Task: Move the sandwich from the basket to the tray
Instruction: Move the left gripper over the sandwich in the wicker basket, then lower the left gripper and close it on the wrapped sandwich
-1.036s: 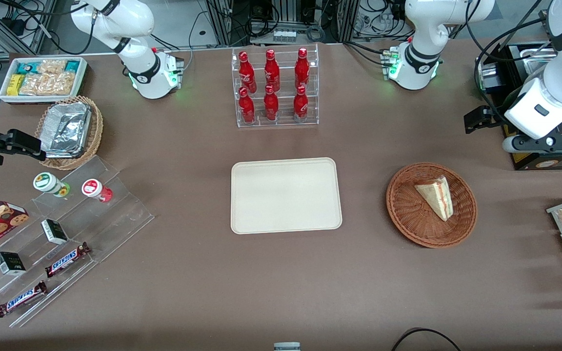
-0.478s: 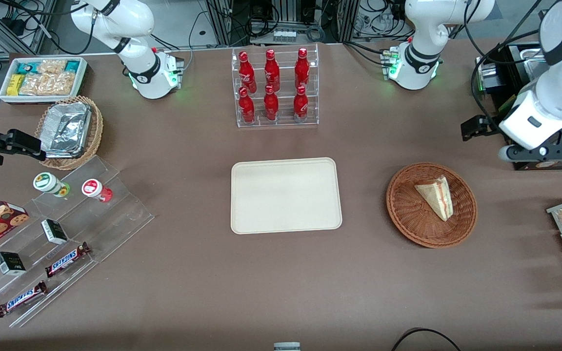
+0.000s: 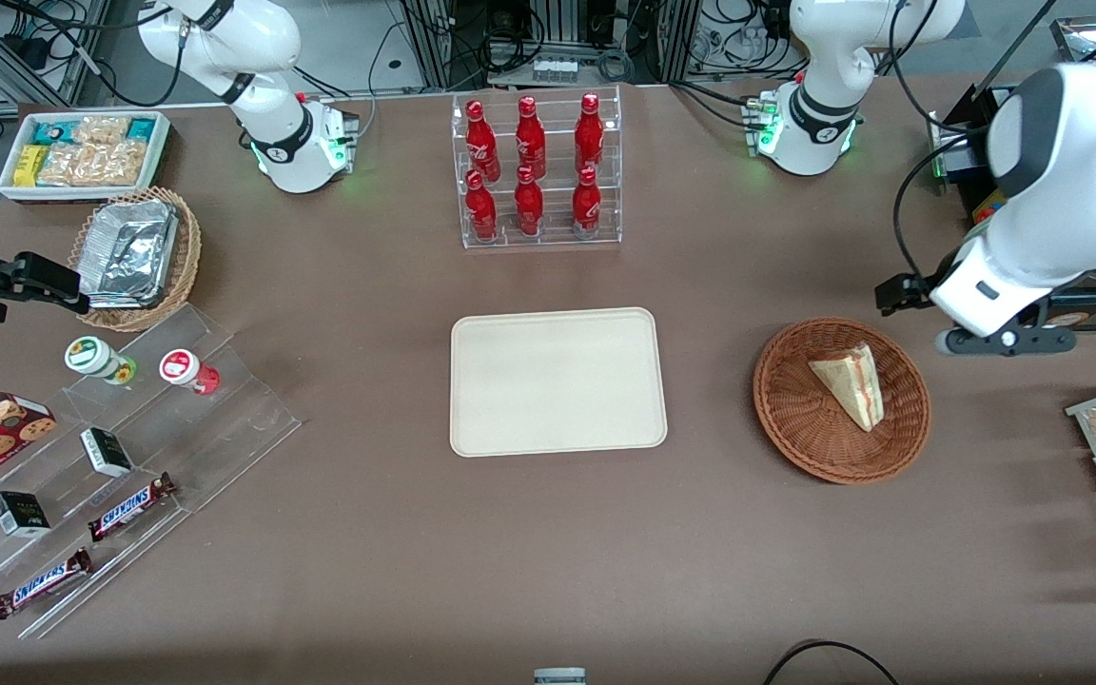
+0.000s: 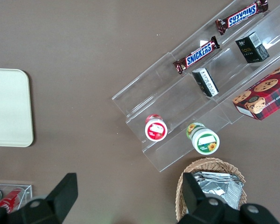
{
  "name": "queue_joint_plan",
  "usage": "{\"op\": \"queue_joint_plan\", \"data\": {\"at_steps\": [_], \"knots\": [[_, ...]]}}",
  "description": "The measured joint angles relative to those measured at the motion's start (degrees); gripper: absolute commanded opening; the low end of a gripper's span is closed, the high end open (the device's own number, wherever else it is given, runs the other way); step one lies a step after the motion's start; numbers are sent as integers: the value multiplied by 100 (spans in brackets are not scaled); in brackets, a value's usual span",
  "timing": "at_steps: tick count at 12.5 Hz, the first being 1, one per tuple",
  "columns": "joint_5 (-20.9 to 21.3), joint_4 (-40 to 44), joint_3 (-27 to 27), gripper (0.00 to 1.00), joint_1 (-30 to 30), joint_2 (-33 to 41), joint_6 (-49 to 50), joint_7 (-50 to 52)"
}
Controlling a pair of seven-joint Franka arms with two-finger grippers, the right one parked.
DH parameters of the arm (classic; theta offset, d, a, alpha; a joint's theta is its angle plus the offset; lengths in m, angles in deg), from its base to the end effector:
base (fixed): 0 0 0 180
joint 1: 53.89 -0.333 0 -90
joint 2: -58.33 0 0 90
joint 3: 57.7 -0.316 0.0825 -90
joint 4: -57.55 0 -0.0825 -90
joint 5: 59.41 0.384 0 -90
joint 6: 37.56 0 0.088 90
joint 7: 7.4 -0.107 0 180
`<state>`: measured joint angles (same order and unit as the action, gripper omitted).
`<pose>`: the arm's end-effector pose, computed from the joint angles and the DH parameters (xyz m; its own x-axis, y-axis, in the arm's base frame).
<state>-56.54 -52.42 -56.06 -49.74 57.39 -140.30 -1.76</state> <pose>0.5454 -0.0510 0.4693 0.9905 -0.0129 -0.1371 -0.0213 -0.9980 -0.0601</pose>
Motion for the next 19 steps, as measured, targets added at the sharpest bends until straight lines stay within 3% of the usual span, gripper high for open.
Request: {"op": "queue_joint_plan", "data": {"at_steps": [6,15,19], "knots": [[4,-1191,-13,100,-365,22,-1527,61],[-98,-2083,-10,100,-425,-12,-2958,2047],[-108,-2371,10,100,-406,-149,-3486,2439]]}}
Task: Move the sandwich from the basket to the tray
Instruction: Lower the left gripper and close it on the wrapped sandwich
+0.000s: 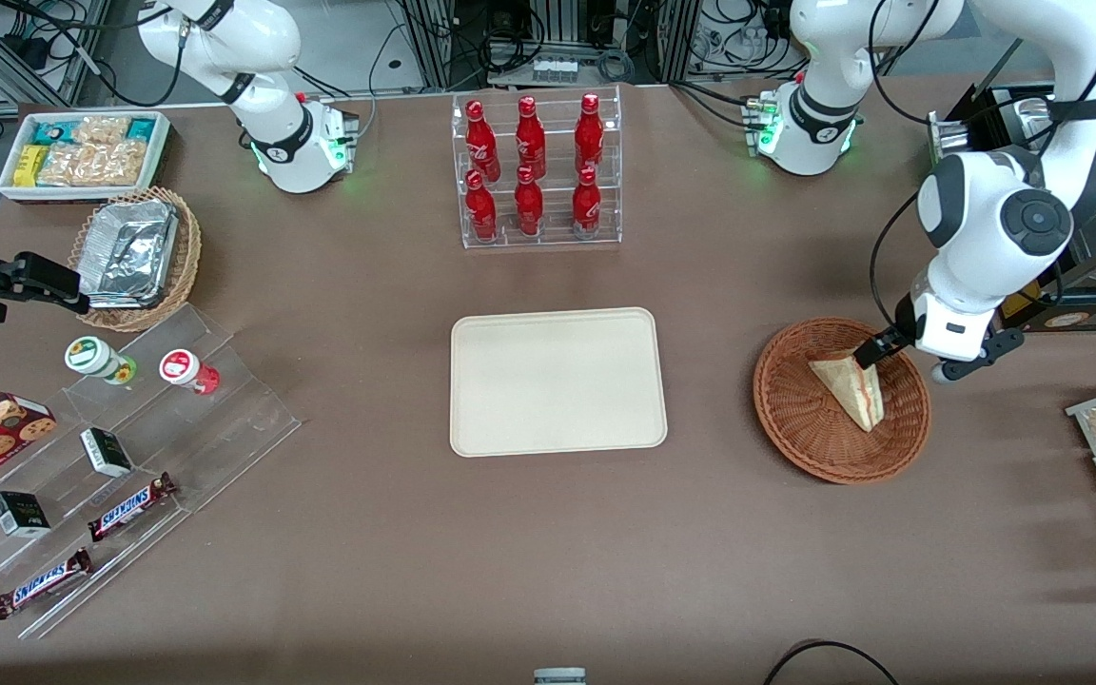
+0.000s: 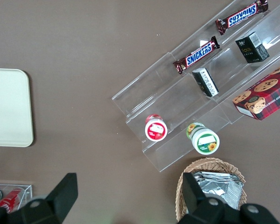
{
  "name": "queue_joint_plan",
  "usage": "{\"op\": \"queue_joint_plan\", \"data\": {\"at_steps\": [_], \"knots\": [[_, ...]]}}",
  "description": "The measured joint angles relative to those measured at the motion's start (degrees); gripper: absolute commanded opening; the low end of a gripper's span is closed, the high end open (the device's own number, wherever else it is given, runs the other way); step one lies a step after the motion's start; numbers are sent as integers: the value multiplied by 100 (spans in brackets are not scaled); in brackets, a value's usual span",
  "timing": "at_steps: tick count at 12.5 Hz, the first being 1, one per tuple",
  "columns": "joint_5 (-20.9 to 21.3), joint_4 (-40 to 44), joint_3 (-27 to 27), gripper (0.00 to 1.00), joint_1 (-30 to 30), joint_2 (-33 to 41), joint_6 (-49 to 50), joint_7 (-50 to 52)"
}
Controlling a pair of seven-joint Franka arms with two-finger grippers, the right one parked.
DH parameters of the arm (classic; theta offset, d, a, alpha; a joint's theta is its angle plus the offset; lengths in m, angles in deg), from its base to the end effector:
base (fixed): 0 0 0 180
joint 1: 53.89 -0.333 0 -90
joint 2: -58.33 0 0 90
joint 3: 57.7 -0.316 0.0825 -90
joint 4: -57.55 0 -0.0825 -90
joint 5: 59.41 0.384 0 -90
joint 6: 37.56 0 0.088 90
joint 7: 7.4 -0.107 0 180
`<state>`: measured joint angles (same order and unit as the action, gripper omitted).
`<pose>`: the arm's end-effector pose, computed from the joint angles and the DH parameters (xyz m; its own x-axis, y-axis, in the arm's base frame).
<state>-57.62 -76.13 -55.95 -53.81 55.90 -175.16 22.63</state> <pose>0.5120 -0.0161 0.3210 0.8914 0.4521 0.0325 0.4524 -0.8918 -0.0047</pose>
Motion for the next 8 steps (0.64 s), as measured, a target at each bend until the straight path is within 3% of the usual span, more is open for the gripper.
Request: {"op": "queue_joint_plan", "data": {"at_steps": [8], "knots": [[-29,-30,30,100,224,-457,-319,46]]}}
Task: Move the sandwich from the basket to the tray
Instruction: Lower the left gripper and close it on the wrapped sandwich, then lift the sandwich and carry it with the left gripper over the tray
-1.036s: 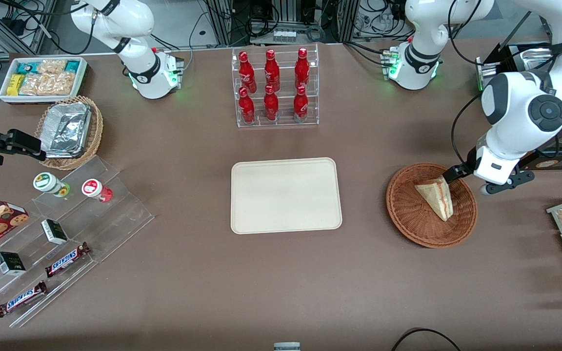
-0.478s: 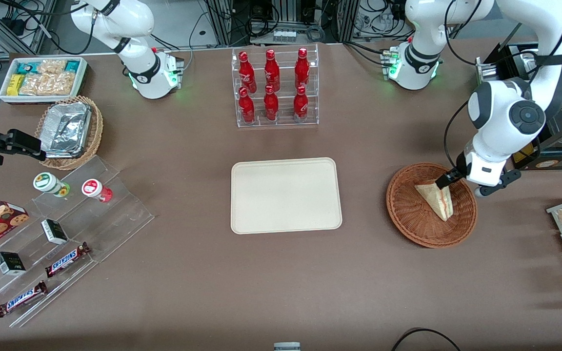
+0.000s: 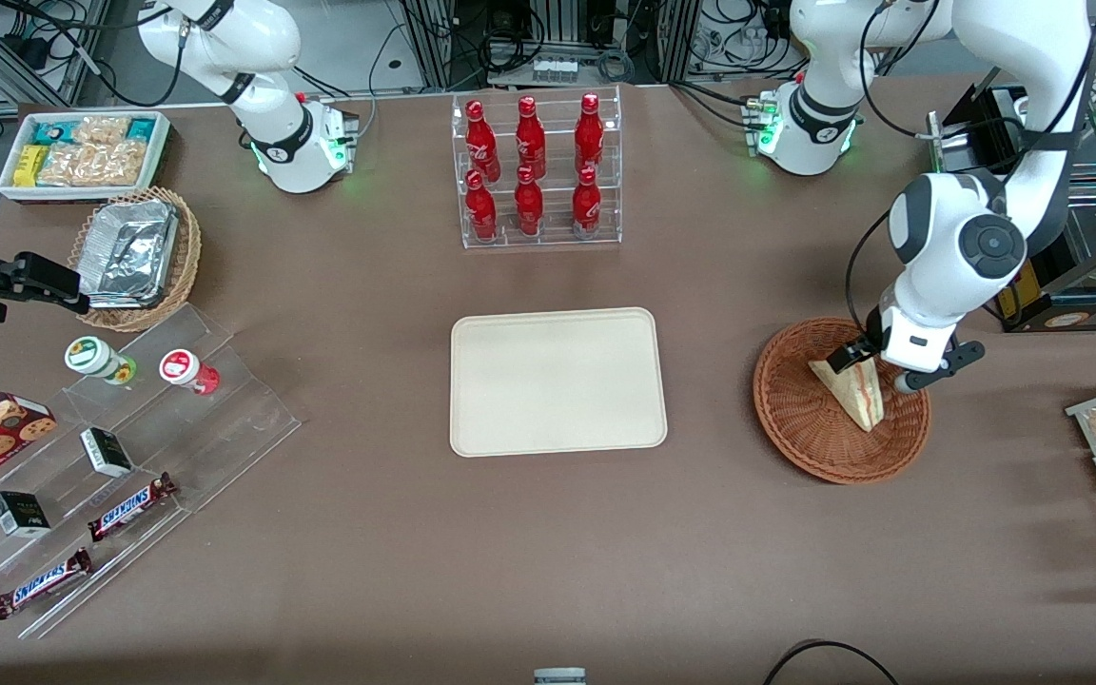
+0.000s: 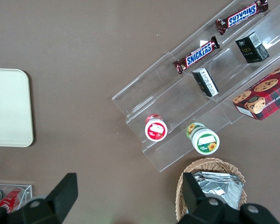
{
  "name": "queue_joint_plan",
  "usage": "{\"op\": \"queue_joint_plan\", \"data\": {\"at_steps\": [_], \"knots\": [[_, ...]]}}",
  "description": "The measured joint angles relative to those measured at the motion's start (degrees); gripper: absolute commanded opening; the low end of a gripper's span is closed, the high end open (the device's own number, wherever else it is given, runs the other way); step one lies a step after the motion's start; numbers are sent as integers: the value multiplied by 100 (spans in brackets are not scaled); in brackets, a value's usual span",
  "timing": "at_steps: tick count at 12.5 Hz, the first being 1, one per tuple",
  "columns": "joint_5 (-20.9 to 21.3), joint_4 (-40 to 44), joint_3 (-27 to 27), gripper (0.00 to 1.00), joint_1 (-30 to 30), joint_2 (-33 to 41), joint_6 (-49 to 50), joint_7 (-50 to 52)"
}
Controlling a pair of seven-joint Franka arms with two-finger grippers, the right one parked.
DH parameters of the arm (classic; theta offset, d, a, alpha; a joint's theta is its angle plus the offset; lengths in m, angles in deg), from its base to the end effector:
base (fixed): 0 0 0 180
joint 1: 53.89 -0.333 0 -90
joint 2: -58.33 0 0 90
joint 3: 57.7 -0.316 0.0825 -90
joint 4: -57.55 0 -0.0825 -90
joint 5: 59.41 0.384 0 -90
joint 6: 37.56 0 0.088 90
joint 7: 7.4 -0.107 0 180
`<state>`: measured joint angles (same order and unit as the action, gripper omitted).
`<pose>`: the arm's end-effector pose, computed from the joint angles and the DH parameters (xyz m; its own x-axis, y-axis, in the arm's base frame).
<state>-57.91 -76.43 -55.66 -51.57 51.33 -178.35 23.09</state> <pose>0.5124 -0.0392 0.2829 0.9065 0.4223 0.0033 0.4223 -0.9064 -0.0121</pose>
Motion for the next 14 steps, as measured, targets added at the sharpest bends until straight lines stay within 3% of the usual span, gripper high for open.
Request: {"op": "queue_joint_plan", "data": {"at_steps": [5,6,7,8,9,14], "knots": [[-2,-1,-1,100,0,-212,-215,0],[-2,-1,-2,95,-3,-250,-236,0],[-2,-1,-3,63,-9,-276,-250,0],[-2,-1,-4,21,-12,-292,-253,0],[-2,-1,-4,0,-13,-303,-253,0],[2,13,-4,0,-12,-280,-242,-33]]}}
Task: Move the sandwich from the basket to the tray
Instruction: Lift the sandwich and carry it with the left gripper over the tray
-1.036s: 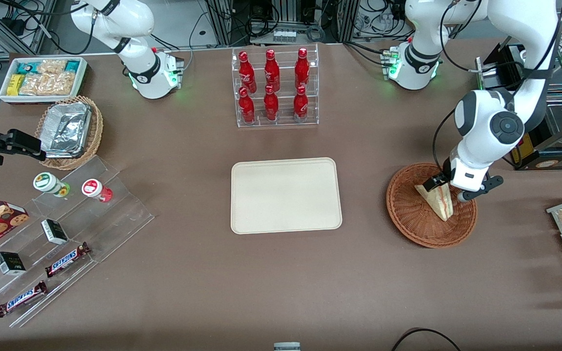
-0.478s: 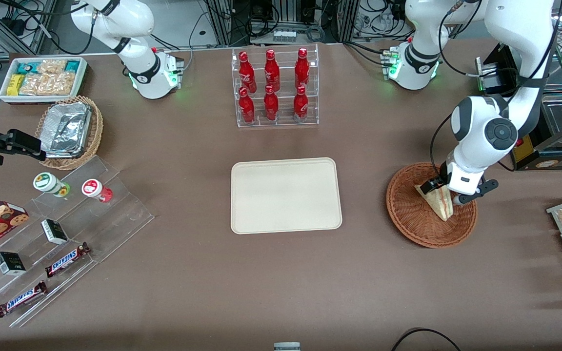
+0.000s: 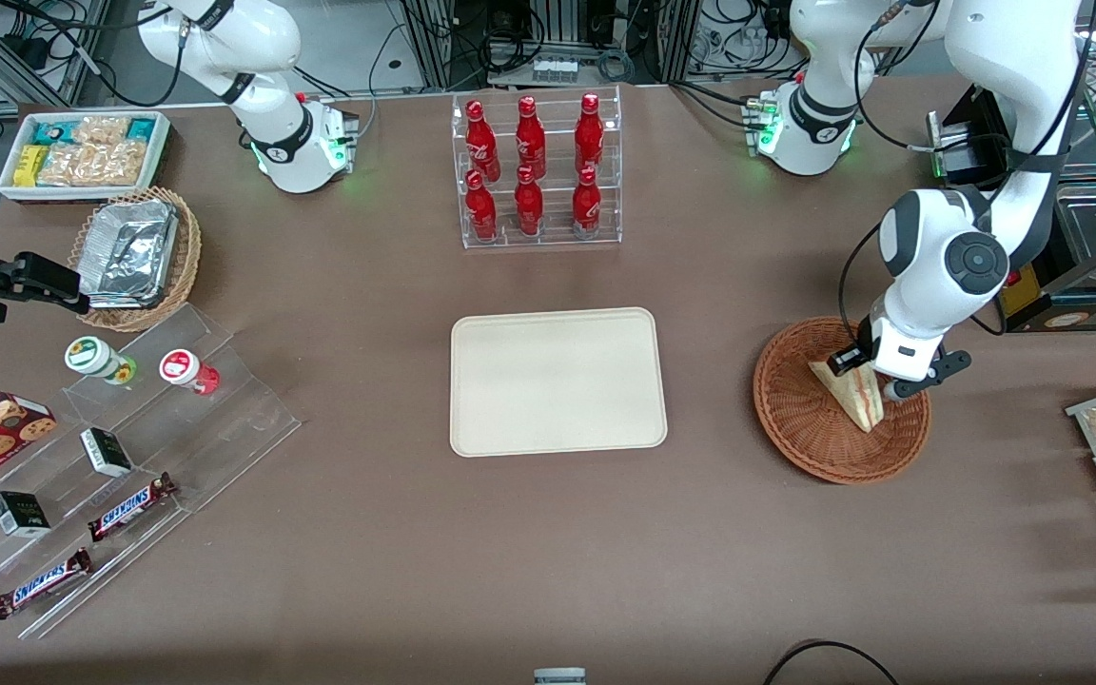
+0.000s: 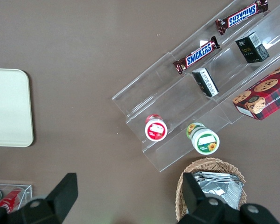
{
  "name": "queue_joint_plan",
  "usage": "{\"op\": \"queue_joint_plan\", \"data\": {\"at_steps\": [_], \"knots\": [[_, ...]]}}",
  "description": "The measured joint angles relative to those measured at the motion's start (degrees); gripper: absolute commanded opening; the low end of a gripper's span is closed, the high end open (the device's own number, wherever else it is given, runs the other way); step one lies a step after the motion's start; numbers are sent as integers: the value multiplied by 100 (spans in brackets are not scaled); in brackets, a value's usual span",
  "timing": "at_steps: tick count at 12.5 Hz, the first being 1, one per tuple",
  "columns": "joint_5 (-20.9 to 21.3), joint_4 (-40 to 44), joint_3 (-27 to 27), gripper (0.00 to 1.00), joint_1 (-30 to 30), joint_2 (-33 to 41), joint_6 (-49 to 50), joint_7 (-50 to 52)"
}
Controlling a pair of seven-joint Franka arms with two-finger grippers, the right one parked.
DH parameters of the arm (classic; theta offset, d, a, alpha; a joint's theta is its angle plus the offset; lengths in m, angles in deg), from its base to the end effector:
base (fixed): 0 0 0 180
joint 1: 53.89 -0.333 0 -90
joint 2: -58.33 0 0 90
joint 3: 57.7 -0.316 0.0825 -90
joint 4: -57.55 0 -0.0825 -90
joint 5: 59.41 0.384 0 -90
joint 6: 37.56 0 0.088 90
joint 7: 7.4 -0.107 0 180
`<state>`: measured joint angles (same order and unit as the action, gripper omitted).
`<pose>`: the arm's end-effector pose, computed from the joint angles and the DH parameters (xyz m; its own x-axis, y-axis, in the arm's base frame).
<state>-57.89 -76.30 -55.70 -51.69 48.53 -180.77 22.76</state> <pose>0.5149 -0.0381 0.2623 0.9080 0.4189 -0.0017 0.4189 -0.9080 -0.0123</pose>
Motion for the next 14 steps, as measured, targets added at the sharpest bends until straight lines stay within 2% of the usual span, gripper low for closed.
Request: {"op": "queue_joint_plan", "data": {"at_steps": [3,6,9,14], "knots": [[12,89,11,0,49,100,295,-71],[13,464,62,0,381,371,1232,-206],[12,1173,111,0,996,440,2257,-197],[-20,1737,142,0,2211,208,2392,391]]}}
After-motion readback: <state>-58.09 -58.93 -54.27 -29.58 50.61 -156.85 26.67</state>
